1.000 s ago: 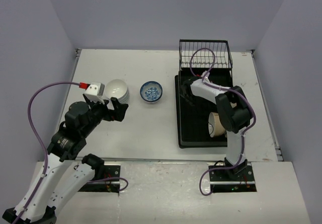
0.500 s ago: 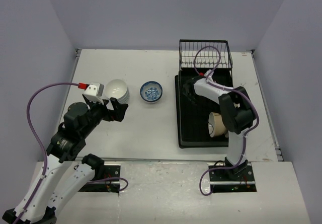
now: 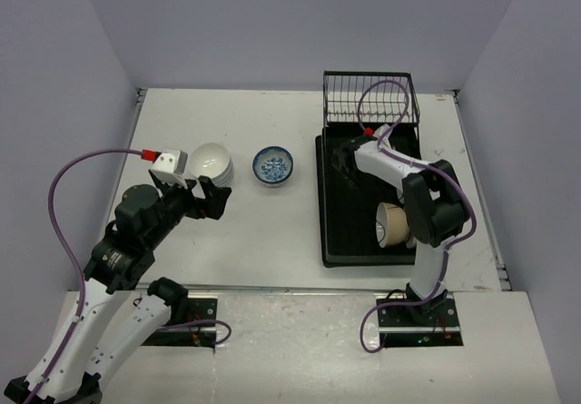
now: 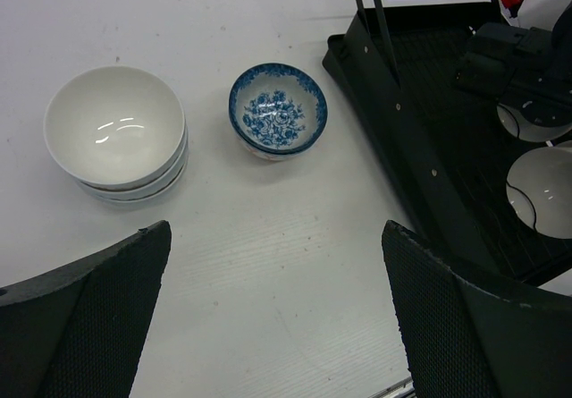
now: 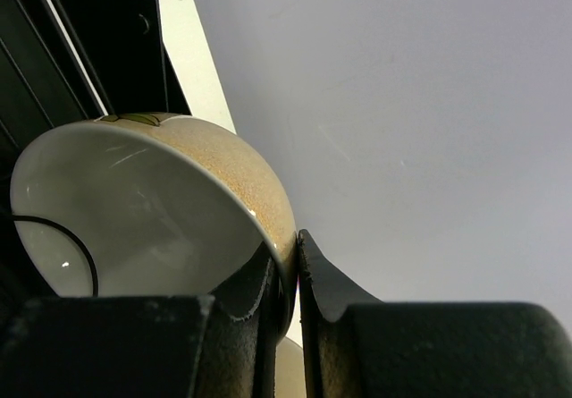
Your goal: Unload the bowls from the dish rack
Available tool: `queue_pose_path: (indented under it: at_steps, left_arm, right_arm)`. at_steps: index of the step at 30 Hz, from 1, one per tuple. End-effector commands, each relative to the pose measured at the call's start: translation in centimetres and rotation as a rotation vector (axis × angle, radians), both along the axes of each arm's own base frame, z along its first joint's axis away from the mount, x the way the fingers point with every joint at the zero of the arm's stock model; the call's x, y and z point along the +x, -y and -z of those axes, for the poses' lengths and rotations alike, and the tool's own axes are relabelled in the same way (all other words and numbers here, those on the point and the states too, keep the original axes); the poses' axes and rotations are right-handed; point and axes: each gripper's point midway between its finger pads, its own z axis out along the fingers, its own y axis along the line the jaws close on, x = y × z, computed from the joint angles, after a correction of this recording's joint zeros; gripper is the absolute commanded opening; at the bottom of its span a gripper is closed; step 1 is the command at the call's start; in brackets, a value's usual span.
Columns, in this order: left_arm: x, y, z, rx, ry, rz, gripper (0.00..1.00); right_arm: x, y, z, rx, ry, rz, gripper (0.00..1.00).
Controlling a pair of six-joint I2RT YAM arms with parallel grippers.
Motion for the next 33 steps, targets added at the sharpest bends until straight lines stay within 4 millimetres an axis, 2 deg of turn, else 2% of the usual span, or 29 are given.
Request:
queue_pose_path:
  at_steps: [1,6,9,14,18,26,29,33]
  left_arm:
    - [0.3,0.2,-0.5,0.005,0.033,0.015,1.00]
    - [0.3,0.2,-0.5,0.004,0.034,0.015,1.00]
    - [0.3,0.2,-0.5,0.005,0.035,0.015,1.00]
    - [0.0,0.5,-0.7,-0.003,0.040,0.039,1.00]
    - [0.0,0.7,-0.6,-0.003,0.040,0.050,1.00]
    - [-0.1,0.7,-0.6,-0.003,0.041,0.048,1.00]
    - [0.0,0.7,-0.6,-0.001,0.038,0.050,1.00]
    - [0.0,0.7,-0.6,-0.001,0.037,0.047,1.00]
  right_arm:
    - [0.1,1.3,-7.1,-0.156,0.133,-0.070,0.00]
    - [-0.1,1.7,-8.4,-0.137,0.177,-0.057,0.00]
    - [0.3,1.5,-8.3,-0.144,0.162,-0.058,0.00]
    - [1.5,0.8,-5.8,-0.215,0.009,-0.078,0.00]
    - [1.4,0.1,-5.2,-0.246,-0.054,-0.108,0.00]
    - [1.6,0.2,-4.4,-0.260,-0.084,-0.106,0.00]
    - [1.6,0.3,-5.5,-0.249,-0.062,-0.099,0.00]
    - [0.9,1.3,-8.1,-0.213,0.013,-0.071,0.00]
